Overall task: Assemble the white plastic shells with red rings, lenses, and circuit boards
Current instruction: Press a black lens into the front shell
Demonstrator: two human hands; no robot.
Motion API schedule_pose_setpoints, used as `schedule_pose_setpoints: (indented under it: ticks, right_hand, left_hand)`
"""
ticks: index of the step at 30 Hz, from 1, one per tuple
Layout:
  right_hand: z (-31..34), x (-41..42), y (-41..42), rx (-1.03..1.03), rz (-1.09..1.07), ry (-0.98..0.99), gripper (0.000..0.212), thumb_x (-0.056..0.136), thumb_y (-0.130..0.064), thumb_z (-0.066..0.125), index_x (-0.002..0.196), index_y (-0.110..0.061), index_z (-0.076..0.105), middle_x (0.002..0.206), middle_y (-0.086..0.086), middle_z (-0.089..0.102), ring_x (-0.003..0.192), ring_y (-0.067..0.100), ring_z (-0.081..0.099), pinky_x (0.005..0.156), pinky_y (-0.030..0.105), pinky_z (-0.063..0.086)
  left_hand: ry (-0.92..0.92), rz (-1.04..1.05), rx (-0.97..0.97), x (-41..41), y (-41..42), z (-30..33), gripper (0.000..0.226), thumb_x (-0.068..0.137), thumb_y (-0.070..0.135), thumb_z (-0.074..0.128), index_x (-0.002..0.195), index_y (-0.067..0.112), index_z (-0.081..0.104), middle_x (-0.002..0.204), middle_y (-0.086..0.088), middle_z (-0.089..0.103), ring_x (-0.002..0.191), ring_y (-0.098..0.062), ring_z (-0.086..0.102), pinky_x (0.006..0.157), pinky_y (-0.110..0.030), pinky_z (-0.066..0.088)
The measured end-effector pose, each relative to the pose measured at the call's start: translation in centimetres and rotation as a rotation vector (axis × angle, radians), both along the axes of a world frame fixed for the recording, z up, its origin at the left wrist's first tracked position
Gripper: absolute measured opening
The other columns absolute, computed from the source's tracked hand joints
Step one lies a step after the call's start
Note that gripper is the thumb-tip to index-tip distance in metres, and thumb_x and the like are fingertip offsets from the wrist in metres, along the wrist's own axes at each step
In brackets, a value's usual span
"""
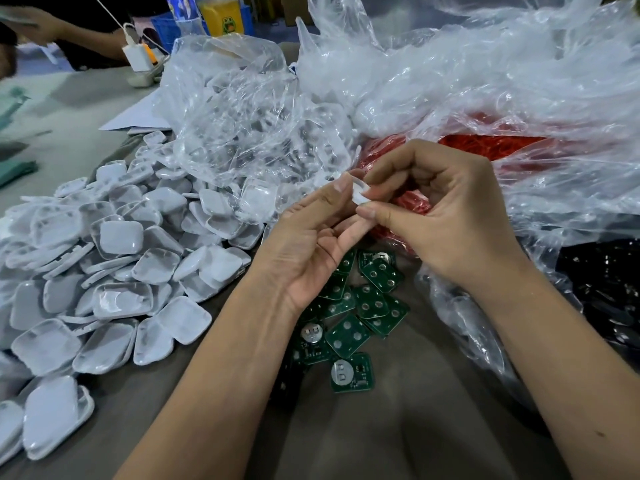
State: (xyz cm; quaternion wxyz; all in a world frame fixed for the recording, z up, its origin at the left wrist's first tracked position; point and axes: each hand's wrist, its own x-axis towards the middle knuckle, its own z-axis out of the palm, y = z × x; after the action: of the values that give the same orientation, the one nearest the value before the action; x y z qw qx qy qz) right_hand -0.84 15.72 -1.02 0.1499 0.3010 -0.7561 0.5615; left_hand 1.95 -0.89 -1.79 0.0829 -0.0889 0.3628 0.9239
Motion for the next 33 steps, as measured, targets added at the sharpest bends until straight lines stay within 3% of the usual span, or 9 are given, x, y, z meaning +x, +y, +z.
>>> schedule_pose_setpoints:
  ticks: [2,9,14,18,22,23,25,28,33]
  right_hand:
    - [0.0,0.1,0.0,-0.009,0.013,-0.015,0.028,0.077,-0.013,0.092,0.099,-0.017,0.075,0.085,-0.008,0.077,0.085,0.011,0.076,0.081,0.026,0.060]
    - [-0.1,0.1,-0.2,-0.136,0.124,-0.154,0.023,0.088,-0.002,0.080,0.110,-0.002,0.072,0.098,0.007,0.080,0.095,0.021,0.078,0.088,0.036,0.062]
    - [-0.2,0.3,-0.5,-0.204,0.005,-0.187,0.017,0.096,-0.006,0.071,0.112,-0.007,0.071,0.102,0.004,0.078,0.098,0.021,0.076,0.089,0.041,0.062]
    - [-0.6,0.5,-0.8,0.270,-0.051,-0.158,0.011,0.092,-0.012,0.077,0.099,-0.020,0.075,0.085,-0.013,0.072,0.077,0.003,0.072,0.076,0.024,0.062]
    - [-1.5,0.6,-1.9,0.918,0.012,0.036,0.042,0.091,-0.047,0.073,0.127,-0.024,0.069,0.108,-0.009,0.058,0.103,0.011,0.058,0.093,0.036,0.054]
    - [-1.6,0.5,-2.0,0.977,-0.004,0.045,0.048,0.091,-0.052,0.072,0.130,-0.024,0.067,0.111,-0.007,0.054,0.107,0.014,0.053,0.096,0.038,0.051]
    - [-1.3,0.5,-1.8,0.899,0.010,-0.013,0.044,0.086,-0.049,0.078,0.122,-0.026,0.068,0.107,-0.011,0.054,0.101,0.010,0.053,0.092,0.033,0.049]
    - [-1.1,0.7,-1.3,0.585,0.013,-0.188,0.028,0.082,-0.026,0.088,0.094,-0.033,0.064,0.088,-0.017,0.063,0.082,-0.001,0.061,0.073,0.016,0.047]
    - [-0.6,0.4,-1.0,0.049,-0.032,-0.376,0.021,0.085,-0.009,0.083,0.088,-0.024,0.069,0.085,-0.005,0.076,0.072,0.007,0.071,0.063,0.019,0.056]
  left_hand:
    - [0.003,0.001,0.000,-0.1,-0.2,-0.1,0.033,0.080,0.010,0.073,0.110,-0.003,0.070,0.140,-0.032,0.057,0.115,-0.031,0.067,0.085,-0.033,0.063]
    - [0.024,0.015,0.022,-0.3,-1.0,-0.1,0.012,0.078,0.008,0.073,0.086,0.003,0.080,0.100,-0.021,0.076,0.090,-0.027,0.077,0.070,-0.030,0.063]
    - [0.054,0.085,0.112,-0.5,-2.0,0.1,0.050,0.080,0.011,0.072,0.126,-0.006,0.062,0.122,-0.029,0.069,0.106,-0.038,0.073,0.083,-0.036,0.064]
    - [0.100,0.146,0.188,-0.6,-2.6,0.2,0.030,0.082,0.011,0.072,0.109,-0.004,0.070,0.123,-0.030,0.068,0.108,-0.042,0.072,0.085,-0.036,0.063]
    - [0.146,0.141,0.274,-0.4,-2.9,0.3,0.024,0.085,0.009,0.071,0.103,-0.006,0.075,0.119,-0.028,0.071,0.106,-0.041,0.072,0.080,-0.036,0.064]
    - [0.154,0.142,0.279,-0.4,-2.9,0.3,0.026,0.086,0.009,0.070,0.106,-0.006,0.074,0.119,-0.028,0.070,0.106,-0.041,0.072,0.080,-0.036,0.064]
    - [0.169,0.145,0.275,-0.4,-2.8,0.3,0.032,0.087,0.009,0.069,0.115,-0.006,0.068,0.121,-0.028,0.070,0.107,-0.041,0.072,0.081,-0.035,0.063]
    - [0.188,0.130,0.298,-0.4,-2.7,0.2,0.037,0.087,0.009,0.068,0.120,-0.007,0.064,0.121,-0.028,0.069,0.107,-0.041,0.072,0.082,-0.036,0.063]
    - [0.223,0.097,0.355,-0.3,-2.7,0.1,0.043,0.087,0.010,0.066,0.126,-0.006,0.061,0.120,-0.027,0.069,0.104,-0.040,0.073,0.083,-0.035,0.062]
